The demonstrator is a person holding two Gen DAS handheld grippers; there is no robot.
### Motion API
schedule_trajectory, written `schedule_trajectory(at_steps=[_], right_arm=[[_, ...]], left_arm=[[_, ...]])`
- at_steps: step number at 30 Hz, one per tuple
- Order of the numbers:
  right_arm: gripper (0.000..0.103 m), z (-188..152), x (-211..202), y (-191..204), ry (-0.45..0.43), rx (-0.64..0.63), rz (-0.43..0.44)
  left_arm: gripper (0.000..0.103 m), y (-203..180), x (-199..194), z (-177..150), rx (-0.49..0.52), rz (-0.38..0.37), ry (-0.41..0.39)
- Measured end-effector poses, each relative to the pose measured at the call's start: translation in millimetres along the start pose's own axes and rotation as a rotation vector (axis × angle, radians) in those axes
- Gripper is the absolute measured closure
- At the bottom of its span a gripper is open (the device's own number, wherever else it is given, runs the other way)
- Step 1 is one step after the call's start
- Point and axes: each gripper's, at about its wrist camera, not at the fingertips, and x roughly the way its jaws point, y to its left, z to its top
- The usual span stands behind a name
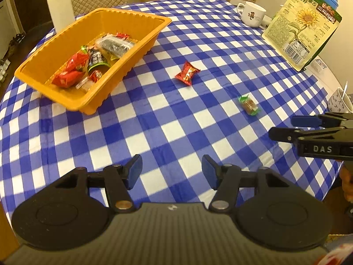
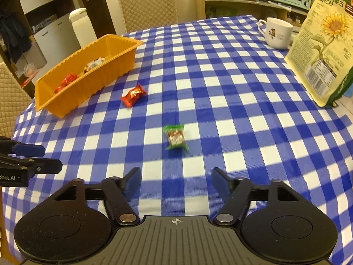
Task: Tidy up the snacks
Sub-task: 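Grasp the green-wrapped candy with the right tool while the left tool grasps the red candy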
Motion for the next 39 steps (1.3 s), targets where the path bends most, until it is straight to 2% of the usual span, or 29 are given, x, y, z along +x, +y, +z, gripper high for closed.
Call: schedule_trajectory(at_steps=[12, 26, 28, 29, 30, 39], right_arm=[[0.058, 22.8, 30.7, -3.1, -0.034, -0.038, 0.005], [0.069, 30.6, 59.4, -1.0, -0.003, -0.061, -0.007], [0.073, 30.8, 60.4, -1.4, -0.002, -0.063, -0.006], [0.080, 30.9, 61.3, -0.9, 0.000, -0.066, -0.005], [0.082, 30.8, 61.9, -0.7, 0.002, -0.070, -0.005], [0.082, 38.7, 62.0, -9.9, -0.008, -0.047, -0.003]], left_arm=[[0.047, 1.1, 22.0, 24.8, 0.034, -0.015, -0.033], [0.047, -5.5, 40.3, 43.0, 0.107, -0.025, -0.054], [0.047, -6.6, 43.4, 46.1, 0.114, -0.028, -0.058], [0.047, -7.1, 44.9, 47.6, 0.119, -0.028, -0.058], [0.047, -7.9, 46.5, 49.5, 0.124, -0.029, -0.059], [0.048, -13.6, 62.1, 68.1, 0.163, -0.039, -0.076]])
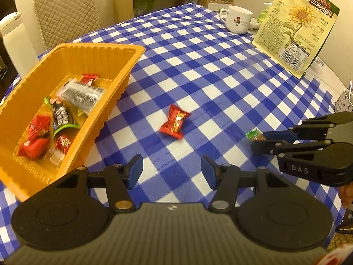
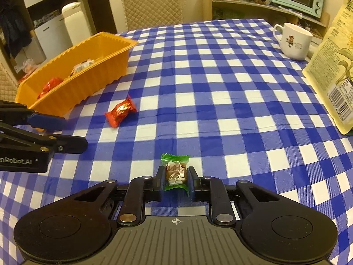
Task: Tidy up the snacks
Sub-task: 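Grasp the green-wrapped candy with the right tool while the left tool grasps the red candy, then carry the green-wrapped candy and red candy over the orange tray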
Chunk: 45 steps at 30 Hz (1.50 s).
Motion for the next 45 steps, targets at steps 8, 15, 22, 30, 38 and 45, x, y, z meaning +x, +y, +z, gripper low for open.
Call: schedule_trajectory(at_steps=[8, 15, 22, 30, 38, 45], right_arm=[[0.082, 8.2, -4.7, -12.6, -0.018, 0.044, -0.015], [0.082, 9.9, -6.3, -24.1, -0.021, 0.076, -0.028], [0.082, 9.6, -7.1, -32.2, -0.020, 0.102, -0.041], [0.082, 9.5, -8.5, -35.5, -0.022, 0.114, -0.046], [0.082, 10.7, -9.1, -35.8, -0.028, 0.115, -0.047], [0.082, 11.9, -10.6, -36.6, -0.037, 0.113, -0.045]], left_arm=[[0.048, -3.8, 21.8, 18.2, 0.024, 0.004, -0.011], [0.056, -7.1, 42.6, 30.3, 0.021, 0.013, -0.009], [0.062, -7.4, 58.8, 38.1, 0.018, 0.027, 0.006], [0.076, -5.4, 66.4, 42.3, 0.016, 0.020, 0.026], [0.081, -6.1, 67.2, 44.0, 0.014, 0.017, 0.033], [0.082, -5.7, 63.2, 43.4, 0.004, 0.022, 0.032]])
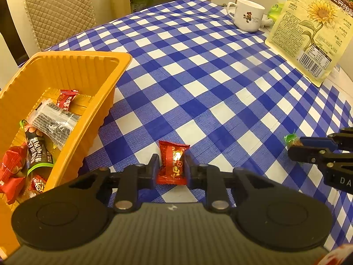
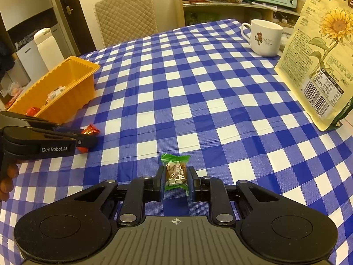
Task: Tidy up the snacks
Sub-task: 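Carry the green-wrapped candy and red candy over the orange tray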
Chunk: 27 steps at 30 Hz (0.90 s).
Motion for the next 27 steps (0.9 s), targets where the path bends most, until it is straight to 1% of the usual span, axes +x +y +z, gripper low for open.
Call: schedule_trajectory(at_steps=[7, 15, 27], right_arm=[[0.082, 1.3, -5.3, 1.4, -0.015, -0.005, 0.010], [0.082, 5.5, -14.0, 10.7, -0.032, -0.024, 0.046], [0.082, 17.6, -27.9, 50.7, -0.060, -0.102, 0.148]], left_arm=[[0.082, -2.0, -19.3, -2.3, -0.015, -0.013, -0.024], [0.082, 1.0, -56.3, -14.0, -0.066, -0.019, -0.057], [0.082, 25.0, -114.3, -39.4, -0.177, 0.022, -0.099]])
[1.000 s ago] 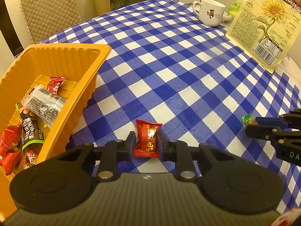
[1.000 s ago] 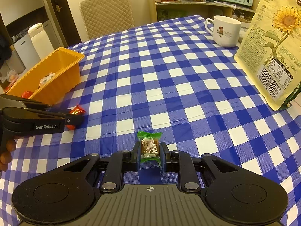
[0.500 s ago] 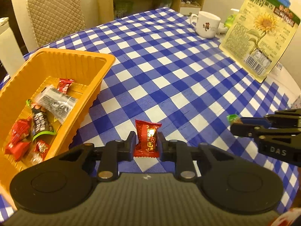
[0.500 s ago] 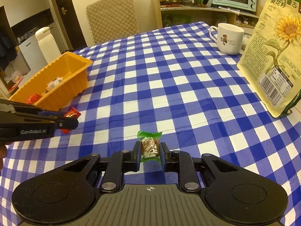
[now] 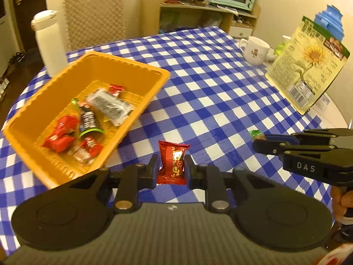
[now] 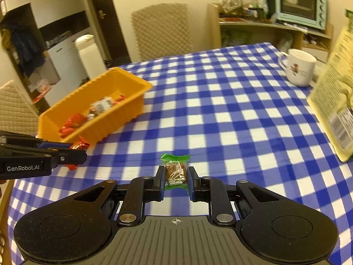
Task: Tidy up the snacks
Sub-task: 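Carry the green-wrapped candy and red candy over the orange tray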
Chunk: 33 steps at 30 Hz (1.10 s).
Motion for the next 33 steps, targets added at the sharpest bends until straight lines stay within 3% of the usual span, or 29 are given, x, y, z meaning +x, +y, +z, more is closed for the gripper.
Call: schedule_trajectory(at_steps=[16, 33], right_arm=[[0.082, 34.6, 17.0, 61.0, -0.008, -0.108, 0.173], [0.082, 101.9, 74.8, 93.2, -0.040, -0.155, 0.222]], left_arm=[[0.082, 43.3, -38.1, 1.7, -0.097, 0.092, -0.059], [0.082, 80.9, -5.6, 50.3, -0.103, 0.126, -0.080]])
